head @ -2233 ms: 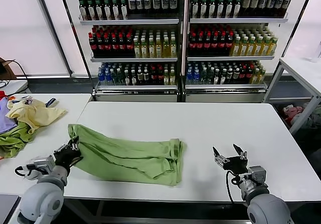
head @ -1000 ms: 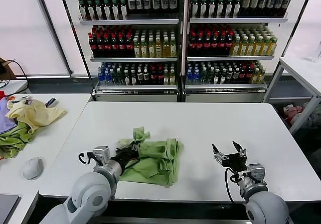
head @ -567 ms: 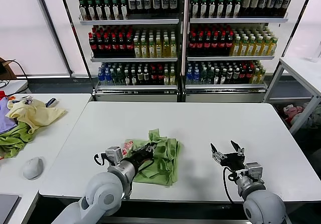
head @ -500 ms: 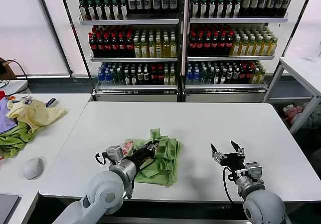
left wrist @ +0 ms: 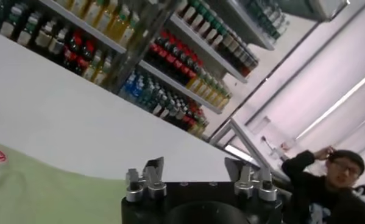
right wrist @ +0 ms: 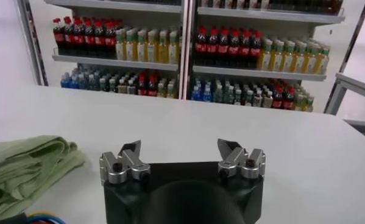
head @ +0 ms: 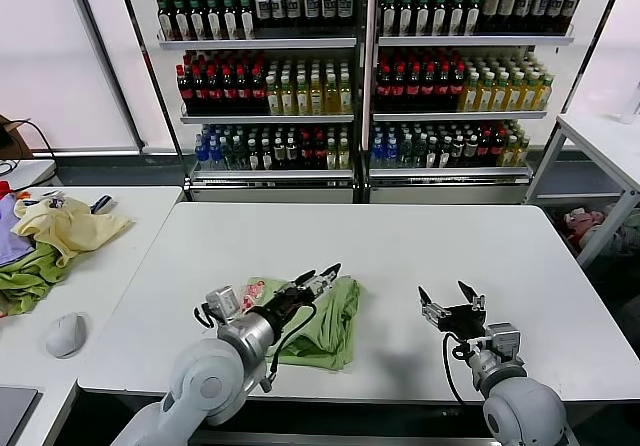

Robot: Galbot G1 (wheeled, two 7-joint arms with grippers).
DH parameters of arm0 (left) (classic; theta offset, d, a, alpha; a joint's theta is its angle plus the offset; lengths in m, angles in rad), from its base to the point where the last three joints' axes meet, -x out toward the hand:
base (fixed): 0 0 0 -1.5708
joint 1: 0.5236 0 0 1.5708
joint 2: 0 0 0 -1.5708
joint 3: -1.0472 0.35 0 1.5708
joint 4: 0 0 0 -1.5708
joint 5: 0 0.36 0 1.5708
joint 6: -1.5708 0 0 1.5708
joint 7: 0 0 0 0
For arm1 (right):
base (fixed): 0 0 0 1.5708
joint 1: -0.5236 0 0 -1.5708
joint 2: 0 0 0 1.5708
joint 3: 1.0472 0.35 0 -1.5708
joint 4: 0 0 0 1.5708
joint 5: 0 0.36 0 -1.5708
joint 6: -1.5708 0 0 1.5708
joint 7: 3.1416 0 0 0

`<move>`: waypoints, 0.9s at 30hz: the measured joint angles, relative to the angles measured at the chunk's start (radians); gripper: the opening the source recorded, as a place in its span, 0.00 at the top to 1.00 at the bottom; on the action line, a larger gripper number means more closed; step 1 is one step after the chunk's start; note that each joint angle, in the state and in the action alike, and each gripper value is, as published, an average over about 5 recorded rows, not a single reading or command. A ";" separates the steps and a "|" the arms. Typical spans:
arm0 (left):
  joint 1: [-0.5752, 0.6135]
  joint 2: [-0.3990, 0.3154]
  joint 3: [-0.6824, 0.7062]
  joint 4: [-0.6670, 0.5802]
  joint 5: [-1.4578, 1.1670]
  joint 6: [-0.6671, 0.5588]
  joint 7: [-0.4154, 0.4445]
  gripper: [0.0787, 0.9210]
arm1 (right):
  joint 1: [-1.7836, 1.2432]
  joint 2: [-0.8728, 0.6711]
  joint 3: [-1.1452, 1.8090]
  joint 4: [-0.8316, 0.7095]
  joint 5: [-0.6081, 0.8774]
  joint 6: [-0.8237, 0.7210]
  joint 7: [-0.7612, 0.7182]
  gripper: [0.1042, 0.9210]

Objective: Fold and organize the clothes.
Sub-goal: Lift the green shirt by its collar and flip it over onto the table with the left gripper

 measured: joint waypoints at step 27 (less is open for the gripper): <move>0.193 -0.006 -0.108 0.190 0.590 -0.050 0.033 0.12 | 0.003 0.001 0.002 -0.003 -0.003 0.004 0.000 0.12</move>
